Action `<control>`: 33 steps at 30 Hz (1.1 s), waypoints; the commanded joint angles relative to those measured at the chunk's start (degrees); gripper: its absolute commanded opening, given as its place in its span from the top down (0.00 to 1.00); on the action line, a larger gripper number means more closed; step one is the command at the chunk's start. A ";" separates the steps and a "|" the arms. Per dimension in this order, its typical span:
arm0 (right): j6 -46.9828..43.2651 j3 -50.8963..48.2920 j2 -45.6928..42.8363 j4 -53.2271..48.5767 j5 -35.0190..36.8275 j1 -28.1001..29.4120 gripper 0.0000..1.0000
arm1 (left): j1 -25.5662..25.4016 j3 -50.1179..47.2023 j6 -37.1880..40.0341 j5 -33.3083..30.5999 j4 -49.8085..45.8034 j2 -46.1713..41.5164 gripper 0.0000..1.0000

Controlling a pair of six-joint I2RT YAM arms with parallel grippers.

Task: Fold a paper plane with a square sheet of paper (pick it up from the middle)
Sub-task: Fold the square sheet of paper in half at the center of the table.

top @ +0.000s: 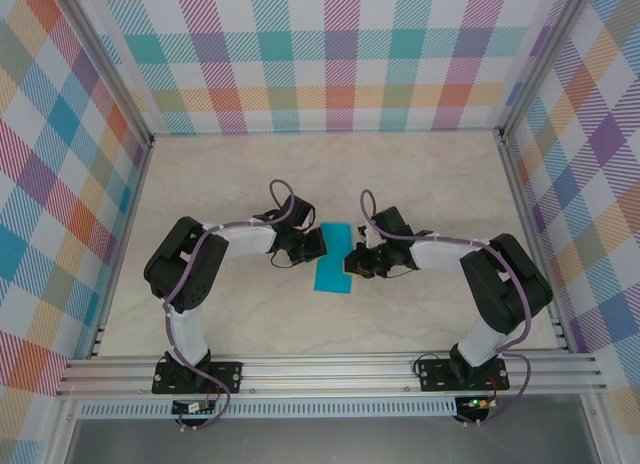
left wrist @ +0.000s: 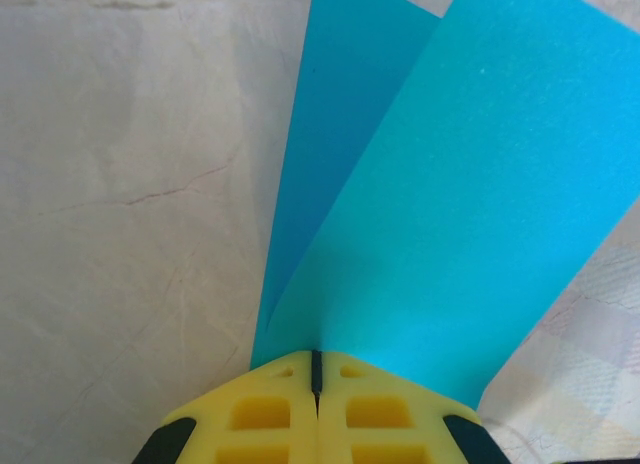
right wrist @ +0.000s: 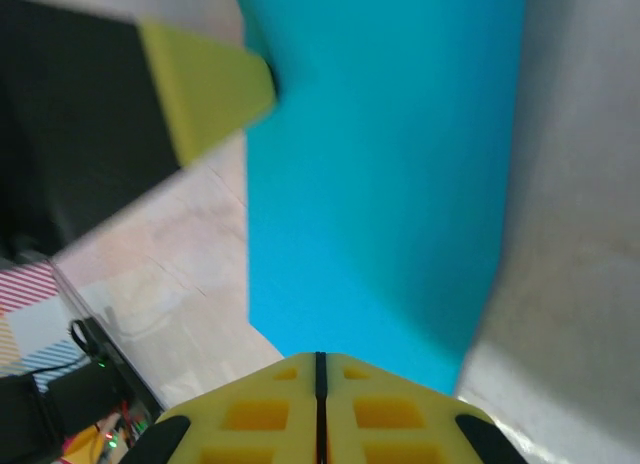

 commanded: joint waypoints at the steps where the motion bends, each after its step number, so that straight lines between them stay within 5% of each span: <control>1: -0.76 2.87 2.79 2.19 -3.44 -1.43 0.92 | -0.45 0.06 1.08 -3.00 -6.05 2.32 1.00; 12: -3.48 4.53 9.57 -1.89 1.03 -1.81 0.92 | -0.40 0.60 1.92 -3.79 -7.43 2.23 1.00; 20: -2.81 6.44 4.39 0.22 -3.39 -2.89 0.92 | -0.32 1.21 2.34 -3.73 -7.45 2.74 1.00; 33: -3.94 10.17 12.99 0.43 -3.65 -5.41 0.93 | -0.50 1.22 2.49 -3.28 -7.45 3.50 1.00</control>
